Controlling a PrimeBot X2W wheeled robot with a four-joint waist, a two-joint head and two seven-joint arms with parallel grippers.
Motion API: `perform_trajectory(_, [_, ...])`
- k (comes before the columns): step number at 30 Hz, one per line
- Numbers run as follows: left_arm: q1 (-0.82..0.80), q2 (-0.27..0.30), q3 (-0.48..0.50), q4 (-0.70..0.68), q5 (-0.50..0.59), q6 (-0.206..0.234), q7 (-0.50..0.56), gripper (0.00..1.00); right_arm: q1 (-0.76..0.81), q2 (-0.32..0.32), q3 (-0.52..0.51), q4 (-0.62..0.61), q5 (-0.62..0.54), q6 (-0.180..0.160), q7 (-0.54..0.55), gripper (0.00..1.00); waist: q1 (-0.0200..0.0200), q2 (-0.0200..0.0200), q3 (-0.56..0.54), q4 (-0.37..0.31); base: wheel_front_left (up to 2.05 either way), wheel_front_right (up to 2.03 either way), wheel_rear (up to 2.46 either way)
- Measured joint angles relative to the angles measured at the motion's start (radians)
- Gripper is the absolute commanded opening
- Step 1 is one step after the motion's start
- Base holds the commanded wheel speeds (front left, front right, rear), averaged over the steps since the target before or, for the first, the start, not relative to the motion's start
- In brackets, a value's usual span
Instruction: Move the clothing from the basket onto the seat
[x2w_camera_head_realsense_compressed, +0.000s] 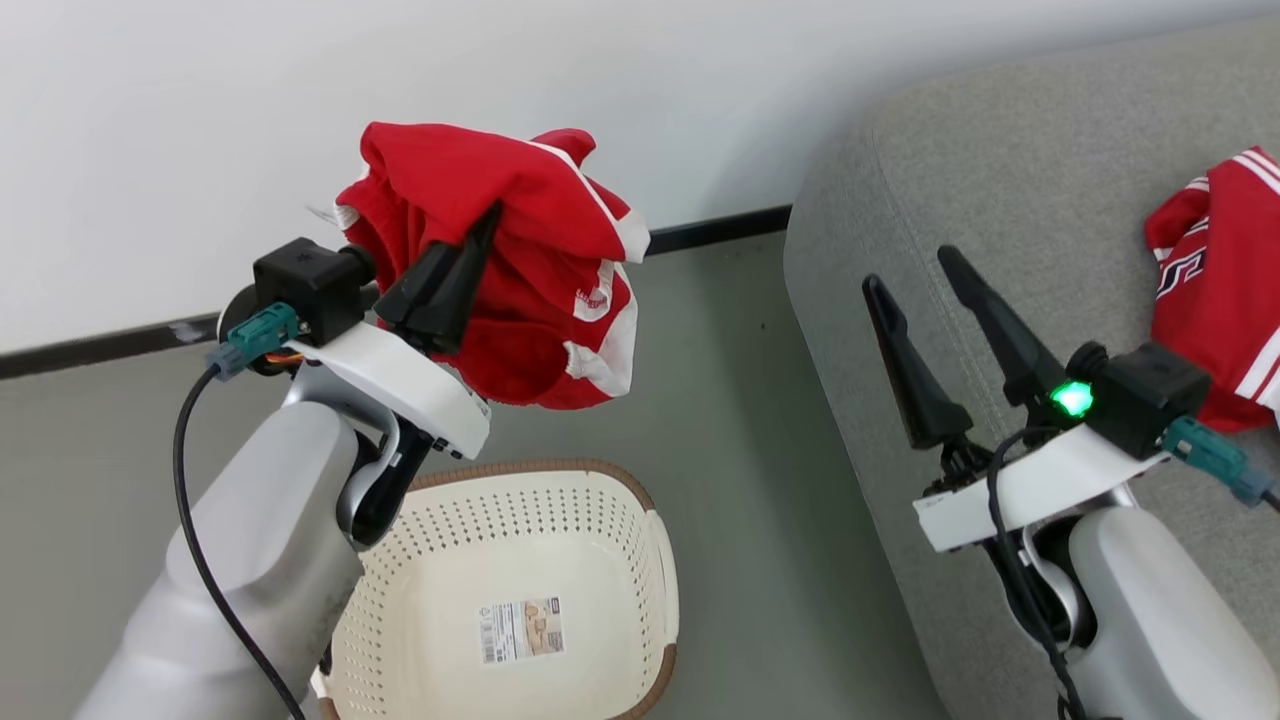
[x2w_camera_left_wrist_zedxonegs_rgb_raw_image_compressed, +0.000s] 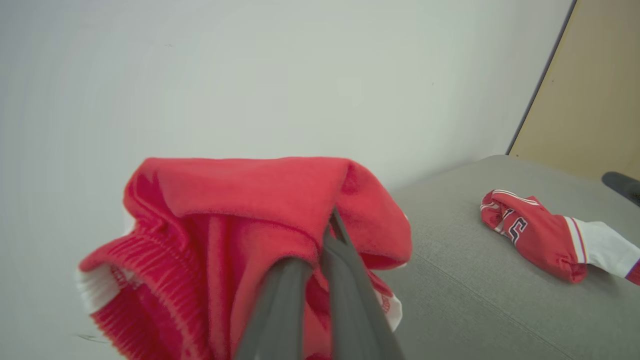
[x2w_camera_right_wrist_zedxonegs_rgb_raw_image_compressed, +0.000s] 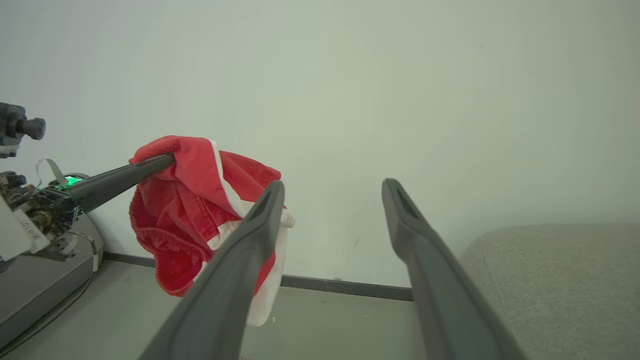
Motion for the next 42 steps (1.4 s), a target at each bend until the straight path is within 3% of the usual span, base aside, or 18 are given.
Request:
perform_trajectory(8, [0.059, -0.015, -0.011, -0.027, -0.031, 0.000, 0.022, 0.00, 0.064, -0.006, 0.043, 0.019, 0.026, 0.000, 0.000, 1.00, 0.0000, 0.0000, -0.082, 0.018, 0.00, 0.00, 0.00])
perform_trajectory(20, [0.124, -0.046, -0.049, -0.062, -0.052, 0.000, 0.075, 0.00, 0.078, -0.076, 0.162, 0.070, -0.017, 0.000, 0.000, 1.00, 0.0000, 0.0000, -0.162, 0.047, 0.00, 0.00, 0.00])
perform_trajectory(42, [0.178, -0.077, -0.129, -0.138, -0.059, 0.010, 0.150, 0.00, 0.005, -0.105, 0.337, 0.167, 0.008, 0.000, 0.000, 1.00, 0.0000, 0.0000, -0.215, 0.142, 0.00, 0.00, 0.00])
